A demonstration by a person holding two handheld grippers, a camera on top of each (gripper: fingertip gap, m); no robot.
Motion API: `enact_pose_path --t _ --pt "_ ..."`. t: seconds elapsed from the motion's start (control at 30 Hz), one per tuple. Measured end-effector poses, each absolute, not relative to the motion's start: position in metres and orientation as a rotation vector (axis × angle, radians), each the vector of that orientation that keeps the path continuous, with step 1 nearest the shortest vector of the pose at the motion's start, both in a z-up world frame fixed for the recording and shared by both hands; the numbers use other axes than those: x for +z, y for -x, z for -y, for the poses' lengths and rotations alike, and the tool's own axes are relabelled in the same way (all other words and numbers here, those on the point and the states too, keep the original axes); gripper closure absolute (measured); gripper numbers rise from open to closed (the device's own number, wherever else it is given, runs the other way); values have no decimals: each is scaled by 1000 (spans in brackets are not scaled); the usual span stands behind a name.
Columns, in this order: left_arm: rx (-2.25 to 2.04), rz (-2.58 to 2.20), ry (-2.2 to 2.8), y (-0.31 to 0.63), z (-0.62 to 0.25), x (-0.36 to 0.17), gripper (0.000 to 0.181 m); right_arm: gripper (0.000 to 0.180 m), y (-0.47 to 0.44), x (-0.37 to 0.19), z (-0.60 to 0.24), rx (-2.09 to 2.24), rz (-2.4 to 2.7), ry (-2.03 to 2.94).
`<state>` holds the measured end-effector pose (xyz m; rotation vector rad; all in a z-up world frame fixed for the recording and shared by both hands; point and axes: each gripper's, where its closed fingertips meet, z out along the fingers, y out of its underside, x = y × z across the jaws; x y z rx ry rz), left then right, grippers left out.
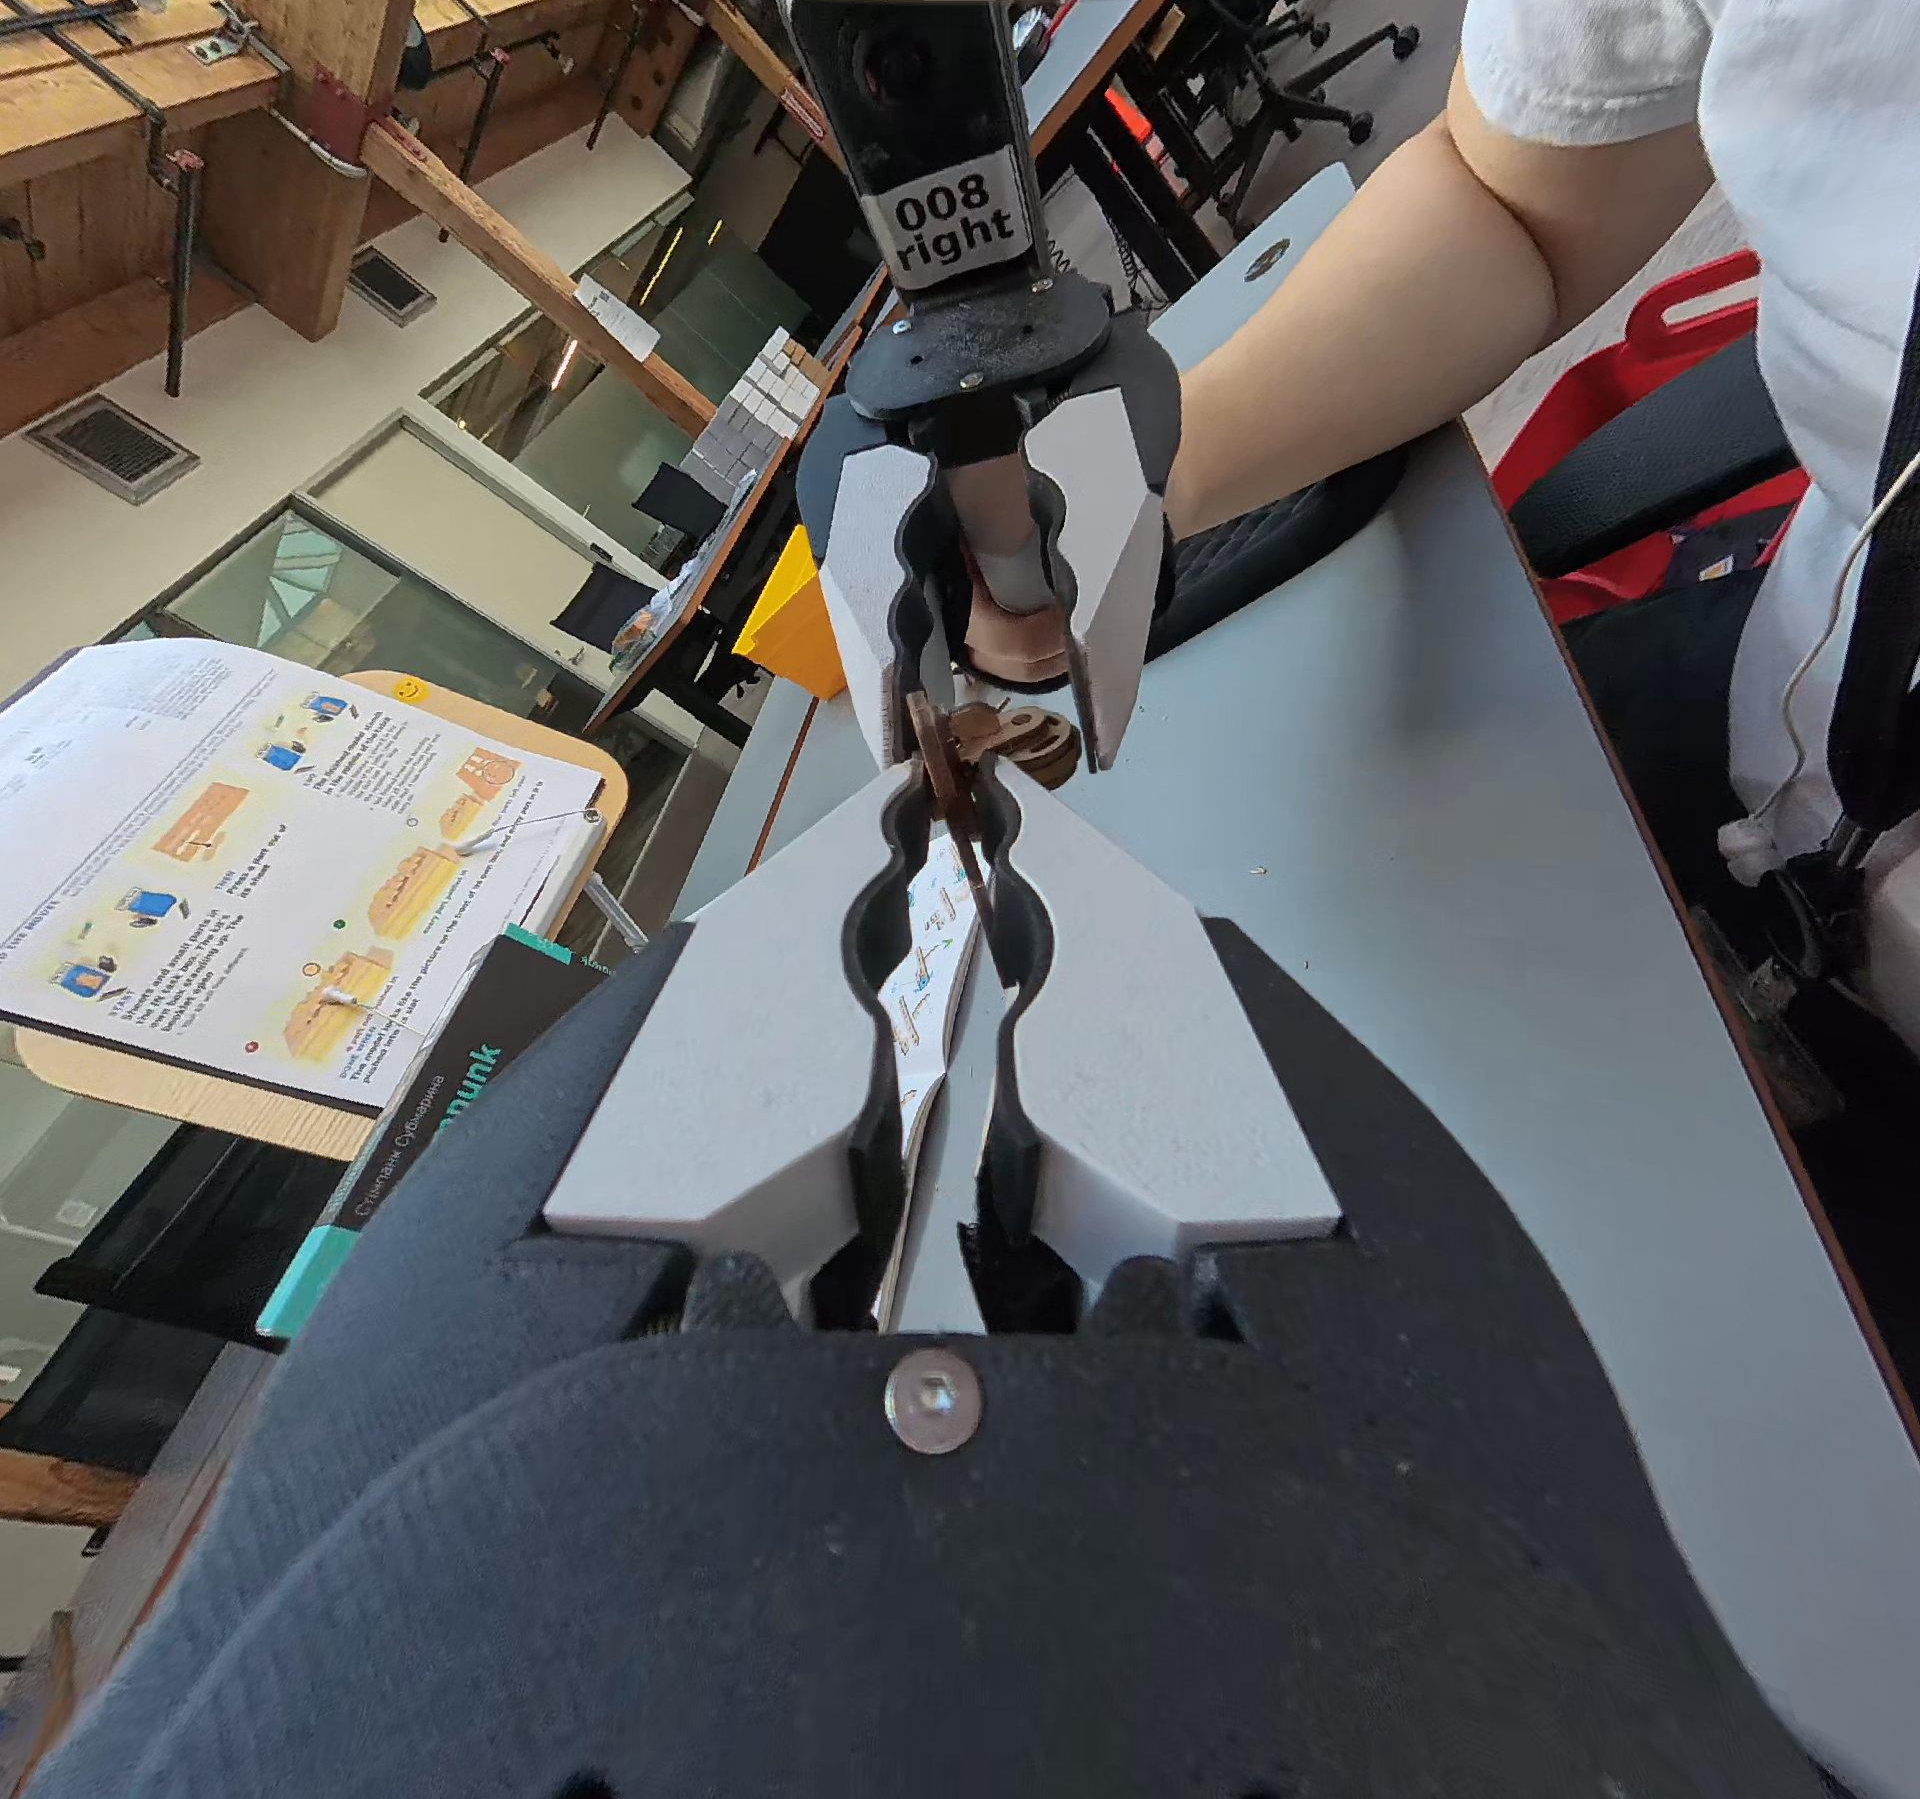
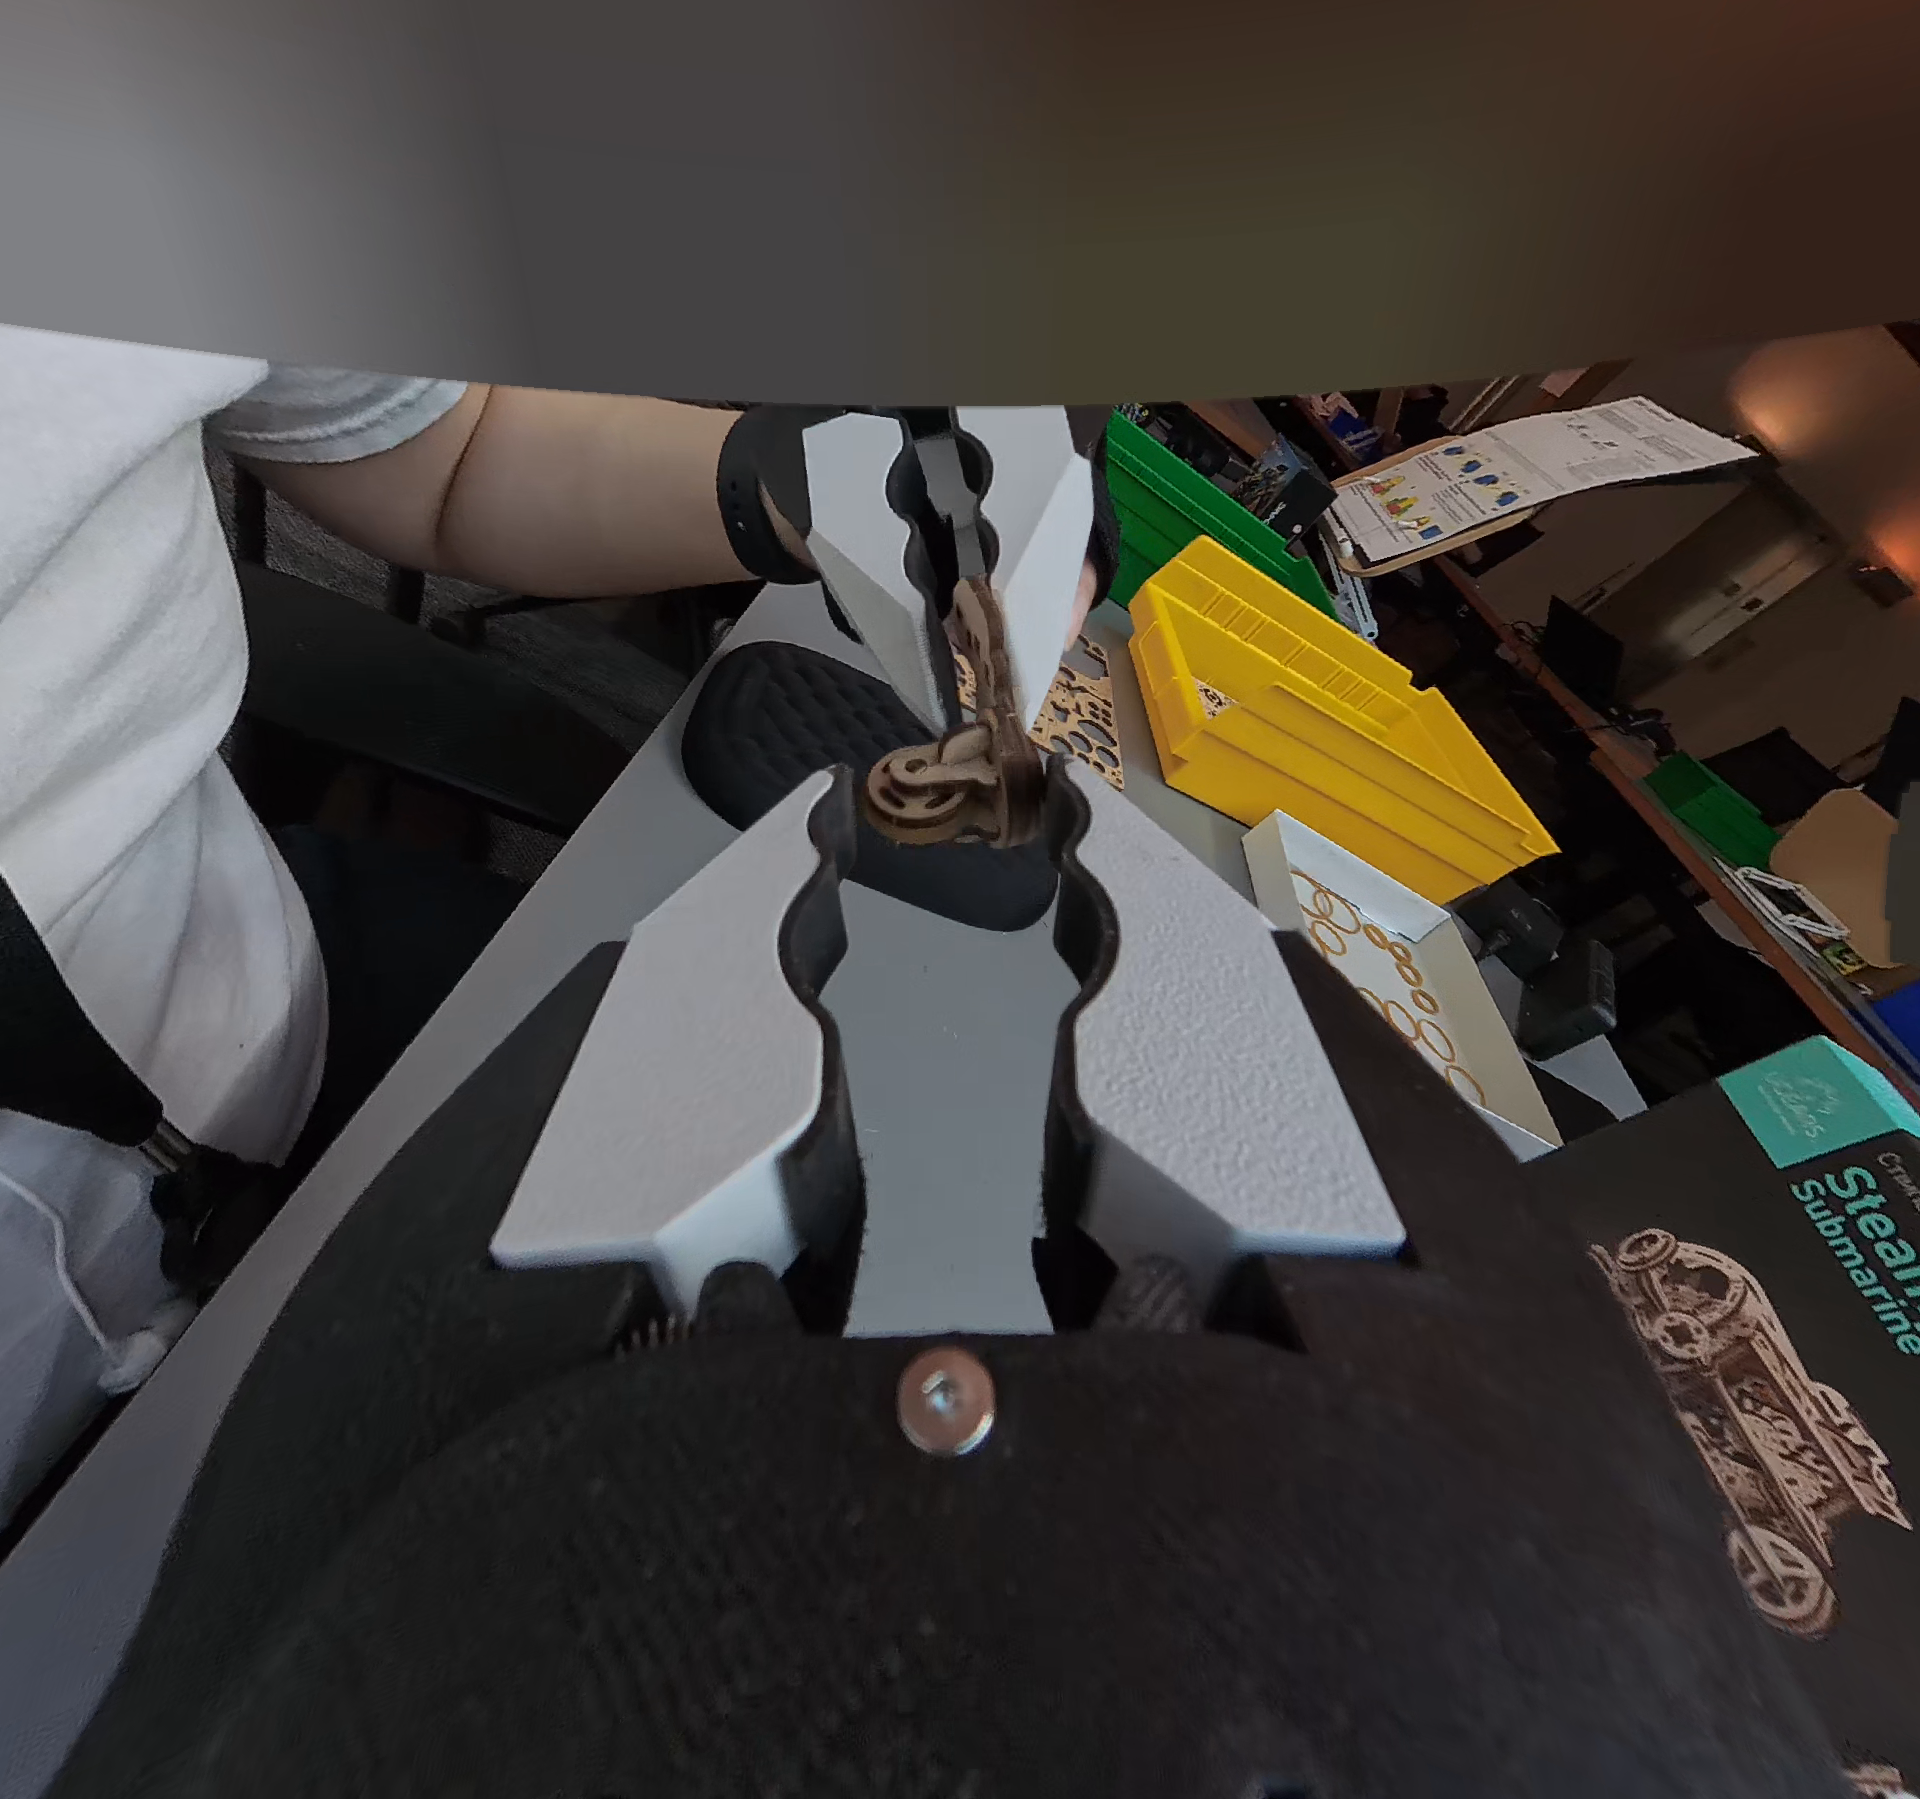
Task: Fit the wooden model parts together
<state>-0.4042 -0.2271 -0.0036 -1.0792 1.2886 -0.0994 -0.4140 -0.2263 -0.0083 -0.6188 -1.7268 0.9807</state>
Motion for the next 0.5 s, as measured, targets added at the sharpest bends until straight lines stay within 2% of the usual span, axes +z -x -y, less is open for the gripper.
enact_pose_path --t 0.07,0.13,0.37,0.43,0.5 --pt "-142 -1271 1079 405 229 -3 175 147 407 -3 226 1062 1727 594" --pt "-180 -1263 1075 406 232 -2 175 160 401 5 223 1181 1702 603" --pt "-239 -1263 1078 401 234 -7 175 159 401 0 221 1229 1722 618" --pt "-241 -1272 1081 400 234 -9 176 169 402 -4 224 1202 1739 600" --pt "-253 -1273 1078 398 234 -9 175 171 401 -3 224 1204 1736 593"
